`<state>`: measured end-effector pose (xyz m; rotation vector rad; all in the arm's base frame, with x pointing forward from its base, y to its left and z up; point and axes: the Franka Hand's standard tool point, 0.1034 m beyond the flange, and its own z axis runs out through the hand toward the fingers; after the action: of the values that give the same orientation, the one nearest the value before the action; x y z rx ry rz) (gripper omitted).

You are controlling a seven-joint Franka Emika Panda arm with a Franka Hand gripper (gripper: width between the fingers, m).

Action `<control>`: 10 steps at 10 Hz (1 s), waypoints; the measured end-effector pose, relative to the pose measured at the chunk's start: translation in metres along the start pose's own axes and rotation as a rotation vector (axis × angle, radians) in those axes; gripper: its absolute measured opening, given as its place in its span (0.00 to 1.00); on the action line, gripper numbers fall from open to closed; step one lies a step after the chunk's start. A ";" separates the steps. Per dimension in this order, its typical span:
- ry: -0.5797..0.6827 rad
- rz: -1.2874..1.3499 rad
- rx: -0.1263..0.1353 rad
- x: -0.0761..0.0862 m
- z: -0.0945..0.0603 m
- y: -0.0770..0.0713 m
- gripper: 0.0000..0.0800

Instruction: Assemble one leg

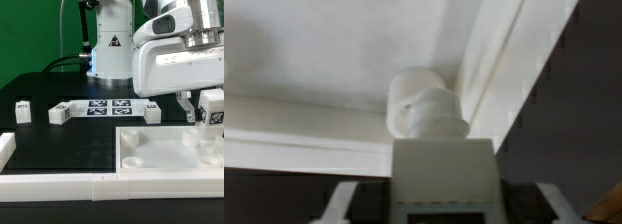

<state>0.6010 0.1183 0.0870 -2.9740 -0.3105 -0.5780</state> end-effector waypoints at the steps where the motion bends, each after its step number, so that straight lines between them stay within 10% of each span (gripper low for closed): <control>1: 0.006 0.000 0.001 0.006 0.002 0.000 0.36; 10: 0.013 0.007 0.000 0.004 0.027 0.005 0.36</control>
Offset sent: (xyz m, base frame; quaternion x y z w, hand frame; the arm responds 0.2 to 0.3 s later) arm 0.0162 0.0008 -0.0132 0.0074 0.0178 0.0069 0.9998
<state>0.6155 0.1173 0.0632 -2.9692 -0.2987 -0.5970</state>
